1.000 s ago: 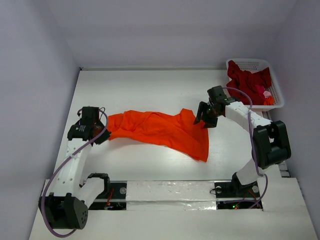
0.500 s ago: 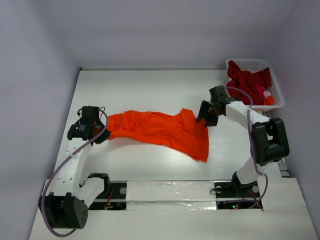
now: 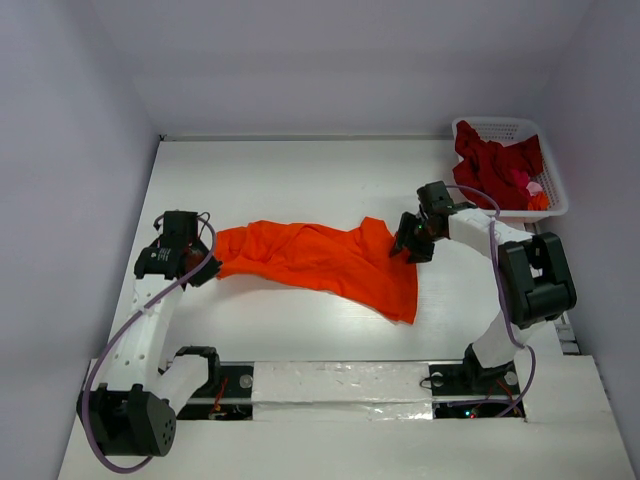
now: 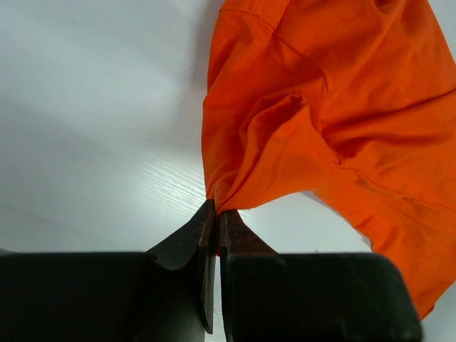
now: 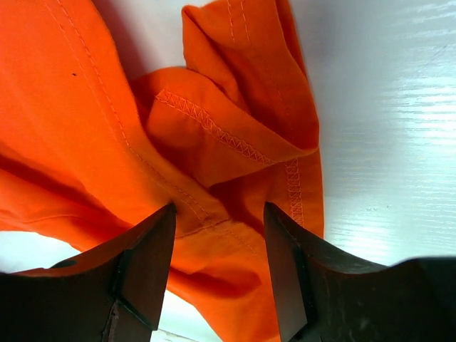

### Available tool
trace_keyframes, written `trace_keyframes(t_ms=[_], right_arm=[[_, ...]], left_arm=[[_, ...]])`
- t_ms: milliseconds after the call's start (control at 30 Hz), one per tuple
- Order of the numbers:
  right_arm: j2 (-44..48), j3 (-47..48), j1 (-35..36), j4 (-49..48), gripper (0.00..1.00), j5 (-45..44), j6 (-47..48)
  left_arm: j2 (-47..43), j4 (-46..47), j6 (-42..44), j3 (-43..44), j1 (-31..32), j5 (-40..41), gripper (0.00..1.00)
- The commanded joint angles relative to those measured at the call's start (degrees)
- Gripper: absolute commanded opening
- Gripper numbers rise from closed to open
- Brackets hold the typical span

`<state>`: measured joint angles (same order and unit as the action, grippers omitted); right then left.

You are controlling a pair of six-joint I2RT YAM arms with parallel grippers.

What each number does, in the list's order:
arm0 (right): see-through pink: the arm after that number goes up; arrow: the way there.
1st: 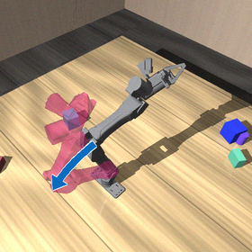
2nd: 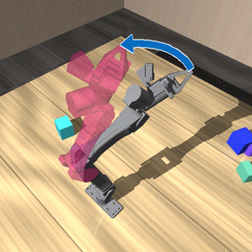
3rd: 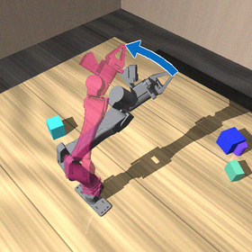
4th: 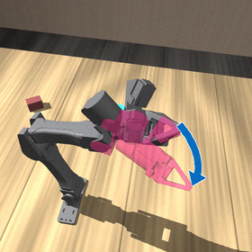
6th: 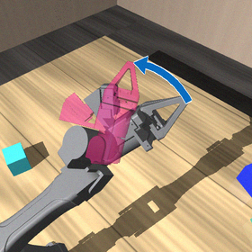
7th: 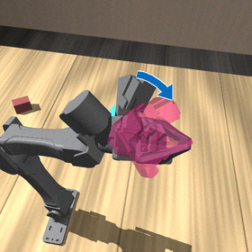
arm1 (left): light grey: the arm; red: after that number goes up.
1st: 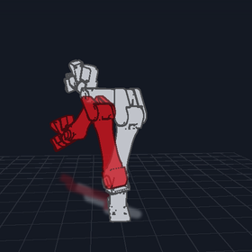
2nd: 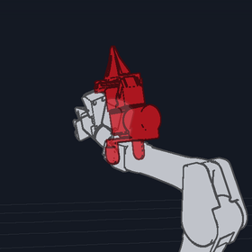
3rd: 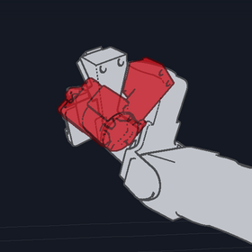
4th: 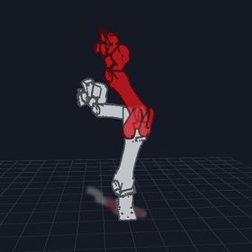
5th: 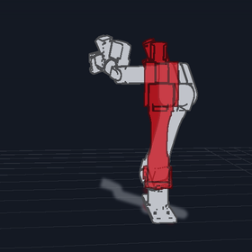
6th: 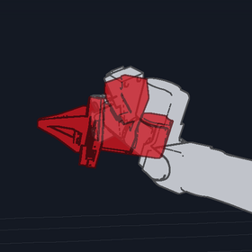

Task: Fold and stack the t-shirts
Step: Flatten out the tshirt

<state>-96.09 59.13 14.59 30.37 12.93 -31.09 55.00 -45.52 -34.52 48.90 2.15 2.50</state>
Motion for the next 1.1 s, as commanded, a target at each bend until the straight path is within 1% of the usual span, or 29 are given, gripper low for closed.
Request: trace_keyframes(t_ms=[0,100,167,233,333,400,500,533,567,667,767,967,1067], right_arm=[[1.17,-0.86,-0.09,-2.77,0.58,1.13,0.5],[1.0,-1.39,-0.09,-3.21,0.56,1.48,0.59],[0.82,-1.39,-0.09,-3.39,0.48,1.84,0.68],[0.82,-1.39,-0.09,-3.48,0.45,2.01,0.86],[0.64,-1.13,-0.09,-3.56,0.38,2.19,1.03],[0.47,-1.04,-0.09,-3.39,0.29,2.1,1.03],[0.64,-1.04,-0.09,-3.3,0.27,2.01,1.03],[0.64,-1.13,-0.09,-3.3,0.24,2.01,1.03],[0.73,-1.13,-0.09,-3.21,0.18,2.01,1.03],[0.82,-1.13,-0.09,-2.95,0.07,1.75,1.03],[0.99,-1.04,-0.09,-2.69,0.0,1.75,1.03],[2.57,1.15,-0.09,0.12,0.0,1.75,0.95],[4.95,6.5,-0.09,4.16,0.0,1.93,0.95]], left_arm=[[0.1,-0.01,0.51,2.16,0.22,1.1,0.0],[0.02,0.16,0.51,2.25,0.22,1.01,0.0],[0.1,0.08,0.51,2.16,0.22,1.1,0.0],[0.19,0.08,0.6,2.07,0.22,1.1,0.0],[0.28,0.08,0.6,2.07,0.22,1.19,0.0],[0.19,0.16,0.6,2.07,0.22,1.19,0.0],[0.28,0.34,0.6,2.07,0.22,1.19,0.0],[0.28,0.43,0.6,2.07,0.22,1.19,0.0],[0.28,0.52,0.6,2.07,0.22,1.19,0.0],[0.28,0.6,0.6,1.9,0.22,1.19,0.0],[0.28,0.69,0.6,1.81,0.22,1.28,0.0],[0.63,0.52,0.68,3.3,0.22,2.24,0.0],[1.95,0.17,1.21,6.81,0.22,3.65,0.0]])
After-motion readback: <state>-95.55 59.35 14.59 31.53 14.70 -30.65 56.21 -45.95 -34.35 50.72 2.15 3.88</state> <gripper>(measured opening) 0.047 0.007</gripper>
